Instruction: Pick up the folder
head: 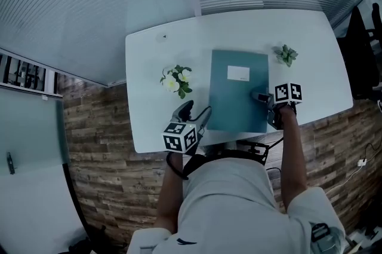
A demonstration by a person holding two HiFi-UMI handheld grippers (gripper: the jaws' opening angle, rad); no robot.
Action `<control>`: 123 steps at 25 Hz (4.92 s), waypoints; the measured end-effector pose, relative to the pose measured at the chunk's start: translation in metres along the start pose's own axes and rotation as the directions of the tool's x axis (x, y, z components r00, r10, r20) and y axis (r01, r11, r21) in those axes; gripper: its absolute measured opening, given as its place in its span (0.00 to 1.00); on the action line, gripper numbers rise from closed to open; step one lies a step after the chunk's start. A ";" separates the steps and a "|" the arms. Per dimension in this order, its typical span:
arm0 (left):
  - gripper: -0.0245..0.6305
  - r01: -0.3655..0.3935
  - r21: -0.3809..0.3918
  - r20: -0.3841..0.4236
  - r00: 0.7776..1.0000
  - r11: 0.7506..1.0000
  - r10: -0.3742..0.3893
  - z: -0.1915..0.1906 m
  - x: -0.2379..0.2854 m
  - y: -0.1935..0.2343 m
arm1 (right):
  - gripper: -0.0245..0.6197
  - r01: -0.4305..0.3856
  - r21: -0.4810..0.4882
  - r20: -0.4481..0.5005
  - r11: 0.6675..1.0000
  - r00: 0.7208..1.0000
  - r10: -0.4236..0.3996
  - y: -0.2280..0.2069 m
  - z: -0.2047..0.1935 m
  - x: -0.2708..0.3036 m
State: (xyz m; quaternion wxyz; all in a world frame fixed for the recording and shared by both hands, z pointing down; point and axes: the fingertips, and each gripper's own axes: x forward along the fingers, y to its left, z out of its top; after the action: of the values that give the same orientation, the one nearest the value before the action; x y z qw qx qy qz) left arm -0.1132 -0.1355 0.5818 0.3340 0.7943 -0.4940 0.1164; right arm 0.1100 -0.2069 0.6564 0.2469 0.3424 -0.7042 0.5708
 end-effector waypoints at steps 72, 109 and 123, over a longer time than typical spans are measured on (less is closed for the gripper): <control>0.50 0.532 -0.685 0.169 0.781 0.497 -0.602 0.021 0.047 -0.046 | 0.66 -0.376 -0.024 0.320 0.926 0.875 0.363 0.015 -0.001 -0.028; 0.57 0.462 0.242 0.300 0.801 0.853 -0.519 0.095 -0.062 -0.140 | 0.67 -0.155 -0.850 0.314 0.504 0.620 0.719 0.221 0.048 -0.167; 0.50 0.130 0.394 0.534 0.774 0.910 -0.342 0.118 -0.141 -0.114 | 0.59 0.019 -0.831 0.515 0.556 0.400 0.758 0.261 0.060 -0.232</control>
State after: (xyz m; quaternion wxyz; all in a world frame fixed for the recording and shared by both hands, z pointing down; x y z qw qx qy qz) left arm -0.1001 -0.0793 0.3736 0.0355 0.8915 -0.4408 -0.0982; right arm 0.0624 -0.1894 0.3055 -0.1678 0.2543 -0.9518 0.0344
